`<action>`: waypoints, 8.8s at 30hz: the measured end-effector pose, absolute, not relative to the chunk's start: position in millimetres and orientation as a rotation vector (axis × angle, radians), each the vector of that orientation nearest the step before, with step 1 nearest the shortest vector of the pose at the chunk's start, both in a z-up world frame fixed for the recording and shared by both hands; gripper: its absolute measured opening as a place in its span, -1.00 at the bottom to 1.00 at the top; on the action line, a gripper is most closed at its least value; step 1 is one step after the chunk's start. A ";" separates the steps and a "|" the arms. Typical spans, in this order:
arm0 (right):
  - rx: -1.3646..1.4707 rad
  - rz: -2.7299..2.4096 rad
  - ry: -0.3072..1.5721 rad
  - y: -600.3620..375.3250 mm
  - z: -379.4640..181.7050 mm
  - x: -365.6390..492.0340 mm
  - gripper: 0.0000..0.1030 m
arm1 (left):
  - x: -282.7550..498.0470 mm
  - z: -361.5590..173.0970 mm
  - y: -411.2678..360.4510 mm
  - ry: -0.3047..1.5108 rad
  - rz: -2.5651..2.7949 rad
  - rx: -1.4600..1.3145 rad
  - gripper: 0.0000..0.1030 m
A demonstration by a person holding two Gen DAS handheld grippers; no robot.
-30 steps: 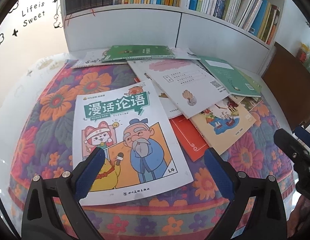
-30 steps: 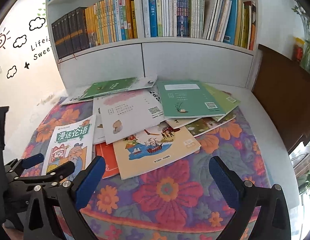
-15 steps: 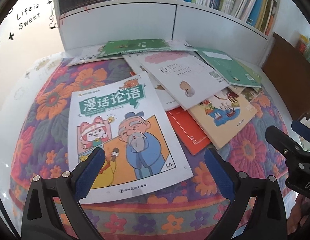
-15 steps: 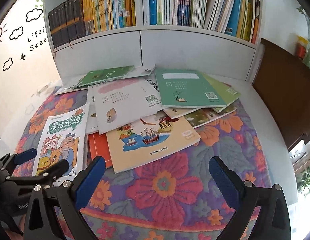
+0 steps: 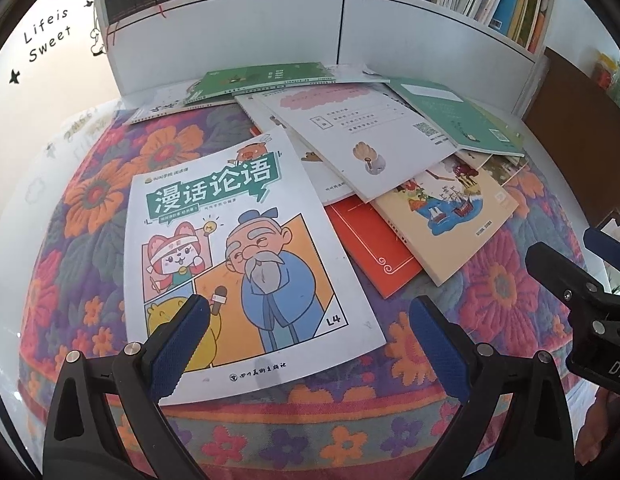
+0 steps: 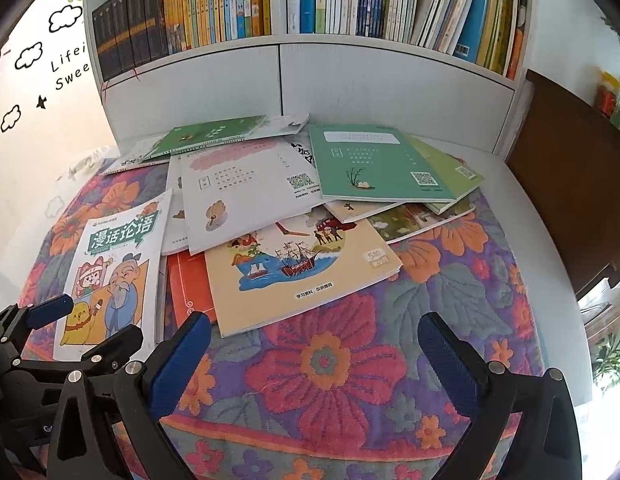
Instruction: Organize books
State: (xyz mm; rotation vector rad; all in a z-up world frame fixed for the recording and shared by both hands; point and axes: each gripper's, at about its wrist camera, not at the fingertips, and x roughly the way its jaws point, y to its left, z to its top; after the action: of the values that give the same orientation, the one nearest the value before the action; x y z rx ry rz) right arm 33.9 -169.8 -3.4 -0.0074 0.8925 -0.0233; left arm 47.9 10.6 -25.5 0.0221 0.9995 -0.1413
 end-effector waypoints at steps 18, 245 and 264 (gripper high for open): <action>0.008 0.001 0.878 -168.8 -5.7 32.3 1.00 | 48.1 -27.9 10.3 1.005 -0.152 0.029 0.93; 0.912 0.142 0.627 -334.0 -64.1 213.3 -0.82 | 181.8 -30.1 -8.3 1.047 -0.235 -0.142 0.32; -0.045 0.126 0.495 -257.9 80.0 103.5 -0.82 | 135.2 13.7 25.7 0.978 -0.259 -0.177 0.32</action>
State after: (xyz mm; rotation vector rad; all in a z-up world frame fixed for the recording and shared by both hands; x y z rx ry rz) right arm 103.5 -257.9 80.0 -0.0451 0.4948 0.1260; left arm 135.2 25.7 13.7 -0.1772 0.9777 -0.2589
